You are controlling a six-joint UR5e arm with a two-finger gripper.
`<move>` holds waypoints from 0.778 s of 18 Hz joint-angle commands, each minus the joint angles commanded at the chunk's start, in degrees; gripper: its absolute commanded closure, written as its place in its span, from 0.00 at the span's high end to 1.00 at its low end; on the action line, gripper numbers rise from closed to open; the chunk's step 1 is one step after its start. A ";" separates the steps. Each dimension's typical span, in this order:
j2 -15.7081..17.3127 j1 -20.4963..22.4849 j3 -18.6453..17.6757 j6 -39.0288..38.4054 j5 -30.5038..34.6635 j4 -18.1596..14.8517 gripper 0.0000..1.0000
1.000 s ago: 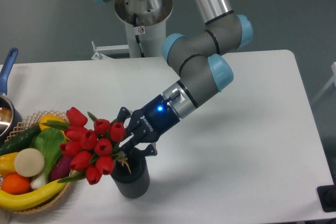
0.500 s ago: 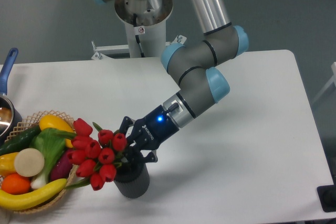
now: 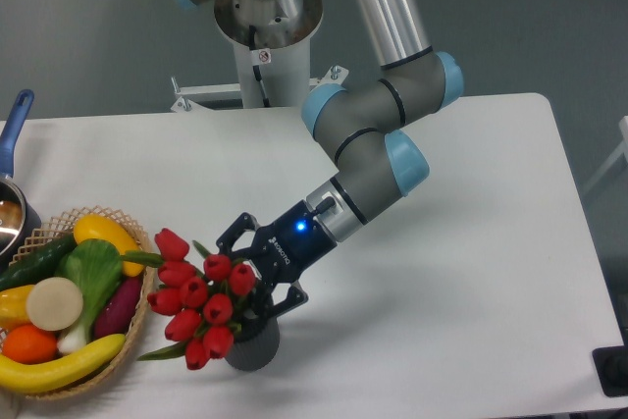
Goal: Insert the flowers into the vase
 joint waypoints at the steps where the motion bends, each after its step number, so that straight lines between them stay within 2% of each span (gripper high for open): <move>1: 0.00 0.09 0.00 -0.09 0.00 0.00 0.80; 11: 0.53 0.53 -0.44 -0.26 0.00 0.00 0.84; 14: 2.72 1.66 -1.40 -0.44 -0.61 0.00 0.88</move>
